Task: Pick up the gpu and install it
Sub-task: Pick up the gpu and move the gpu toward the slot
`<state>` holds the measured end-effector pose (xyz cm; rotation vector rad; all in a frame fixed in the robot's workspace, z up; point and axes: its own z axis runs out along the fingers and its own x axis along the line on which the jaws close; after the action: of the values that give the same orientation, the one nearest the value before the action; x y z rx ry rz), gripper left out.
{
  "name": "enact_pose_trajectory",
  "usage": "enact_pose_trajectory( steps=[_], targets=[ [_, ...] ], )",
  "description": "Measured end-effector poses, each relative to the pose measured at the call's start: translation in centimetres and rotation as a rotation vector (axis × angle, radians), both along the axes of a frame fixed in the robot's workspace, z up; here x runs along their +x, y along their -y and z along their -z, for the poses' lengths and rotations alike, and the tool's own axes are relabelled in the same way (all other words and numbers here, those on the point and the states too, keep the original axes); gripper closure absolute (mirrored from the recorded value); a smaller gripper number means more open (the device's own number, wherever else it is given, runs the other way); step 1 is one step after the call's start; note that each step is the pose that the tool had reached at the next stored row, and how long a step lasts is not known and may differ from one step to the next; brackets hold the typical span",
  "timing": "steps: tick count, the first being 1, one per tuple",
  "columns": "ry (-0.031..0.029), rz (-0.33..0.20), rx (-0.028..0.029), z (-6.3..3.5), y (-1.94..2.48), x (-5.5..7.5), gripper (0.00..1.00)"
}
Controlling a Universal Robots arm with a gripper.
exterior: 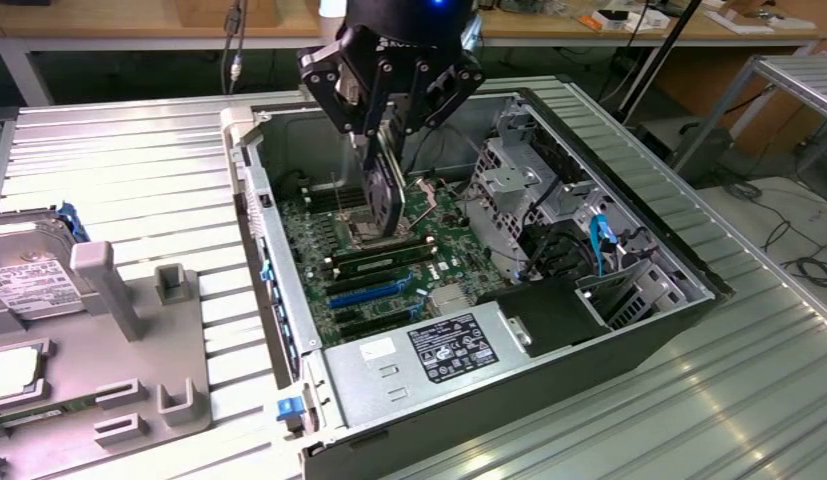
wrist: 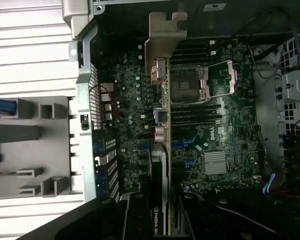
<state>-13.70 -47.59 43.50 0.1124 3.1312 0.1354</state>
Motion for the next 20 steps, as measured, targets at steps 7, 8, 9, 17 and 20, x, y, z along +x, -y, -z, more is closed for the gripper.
enact_pose_trajectory(
  steps=[7,8,9,17,20],
  targets=[
    [0.0000,0.000,0.0000,0.00,0.00,1.6,0.73],
    [0.0000,0.000,0.0000,0.00,0.00,1.7,0.73],
    [0.0000,0.000,-0.0001,-0.01,0.00,1.8,0.73],
    [0.0000,0.000,0.0000,0.00,0.00,3.3,0.73],
    [0.0000,0.000,0.0000,0.00,0.00,4.1,0.73]
  ],
)
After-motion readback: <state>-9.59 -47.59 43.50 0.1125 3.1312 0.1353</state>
